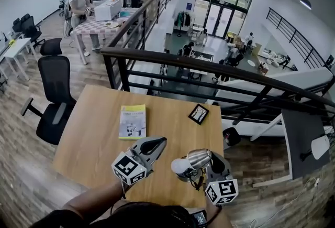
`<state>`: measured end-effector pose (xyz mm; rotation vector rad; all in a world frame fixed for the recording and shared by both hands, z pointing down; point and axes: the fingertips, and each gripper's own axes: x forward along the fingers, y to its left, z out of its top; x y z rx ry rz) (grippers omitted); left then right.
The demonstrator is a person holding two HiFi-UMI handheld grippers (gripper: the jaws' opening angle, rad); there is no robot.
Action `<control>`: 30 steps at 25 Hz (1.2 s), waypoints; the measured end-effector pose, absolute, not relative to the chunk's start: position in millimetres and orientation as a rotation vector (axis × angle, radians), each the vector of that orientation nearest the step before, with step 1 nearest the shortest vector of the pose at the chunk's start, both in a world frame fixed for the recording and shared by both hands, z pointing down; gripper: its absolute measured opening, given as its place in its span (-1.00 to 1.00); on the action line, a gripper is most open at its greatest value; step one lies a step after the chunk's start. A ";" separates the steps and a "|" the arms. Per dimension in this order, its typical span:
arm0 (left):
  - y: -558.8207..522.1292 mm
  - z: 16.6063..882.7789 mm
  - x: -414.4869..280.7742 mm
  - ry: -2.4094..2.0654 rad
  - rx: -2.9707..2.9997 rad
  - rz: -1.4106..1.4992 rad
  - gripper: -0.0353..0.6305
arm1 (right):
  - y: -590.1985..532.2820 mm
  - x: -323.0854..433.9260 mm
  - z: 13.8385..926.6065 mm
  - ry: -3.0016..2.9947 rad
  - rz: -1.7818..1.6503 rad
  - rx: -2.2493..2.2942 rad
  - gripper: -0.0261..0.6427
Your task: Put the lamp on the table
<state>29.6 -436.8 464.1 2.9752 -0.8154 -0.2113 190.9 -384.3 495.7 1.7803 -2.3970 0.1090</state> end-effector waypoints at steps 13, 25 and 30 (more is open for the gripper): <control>-473.1 503.6 64.6 -0.788 2.947 -0.169 -0.87 | -425.7 219.7 535.5 -2.352 0.151 1.757 -0.78; -497.8 533.0 84.1 -0.800 2.890 -0.102 -0.87 | -446.1 239.6 582.3 -2.308 0.226 1.726 -0.77; -503.8 541.1 87.3 -0.798 2.876 -0.087 -0.87 | -448.5 242.0 597.2 -2.291 0.240 1.708 -0.77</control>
